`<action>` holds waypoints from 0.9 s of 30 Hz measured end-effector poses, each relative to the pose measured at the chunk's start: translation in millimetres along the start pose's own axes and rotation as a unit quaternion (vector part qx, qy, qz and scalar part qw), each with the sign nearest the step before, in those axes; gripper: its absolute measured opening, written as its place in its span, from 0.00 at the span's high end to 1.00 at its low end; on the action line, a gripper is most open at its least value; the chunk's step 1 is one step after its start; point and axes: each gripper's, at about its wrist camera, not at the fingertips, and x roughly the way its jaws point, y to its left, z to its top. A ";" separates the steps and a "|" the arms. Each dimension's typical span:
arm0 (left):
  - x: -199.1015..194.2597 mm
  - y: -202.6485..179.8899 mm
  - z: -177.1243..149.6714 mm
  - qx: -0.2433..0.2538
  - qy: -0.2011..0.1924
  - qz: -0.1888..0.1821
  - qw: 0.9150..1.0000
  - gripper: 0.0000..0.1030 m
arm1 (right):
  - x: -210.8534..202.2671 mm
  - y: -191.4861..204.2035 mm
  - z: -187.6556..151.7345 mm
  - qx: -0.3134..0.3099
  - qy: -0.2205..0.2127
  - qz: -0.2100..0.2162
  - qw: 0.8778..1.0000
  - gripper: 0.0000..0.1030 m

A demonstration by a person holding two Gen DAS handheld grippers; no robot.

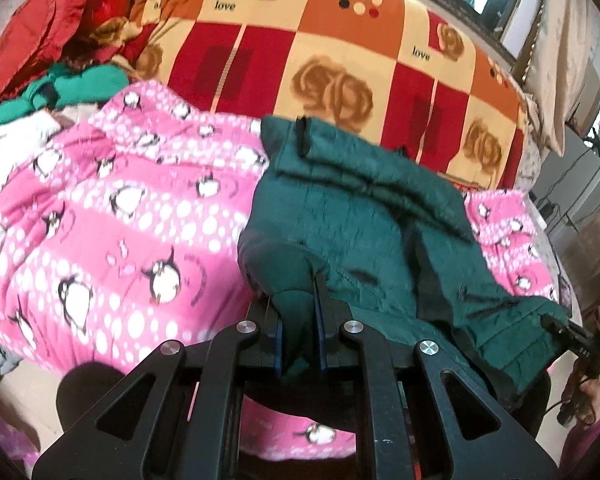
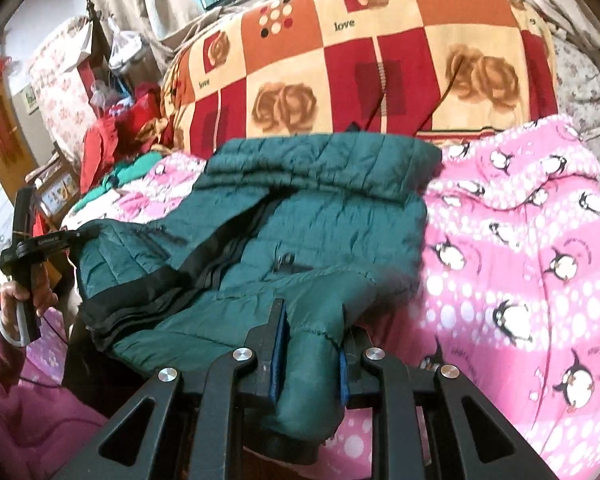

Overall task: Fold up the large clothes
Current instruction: 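Grasp the jacket hem with both grippers and lift it, then fold the hem toward the collar with both grippers and release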

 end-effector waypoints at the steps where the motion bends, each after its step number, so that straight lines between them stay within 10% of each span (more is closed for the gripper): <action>1: -0.2 -0.7 3.7 0.000 -0.005 -0.001 1.000 0.89 | -0.2 -0.9 2.6 0.001 -0.003 -0.001 1.000 0.81; 27: 20.4 -17.2 67.8 0.010 -0.054 0.002 0.998 0.89 | 13.2 -30.1 66.8 0.052 -0.076 -0.023 0.995 0.81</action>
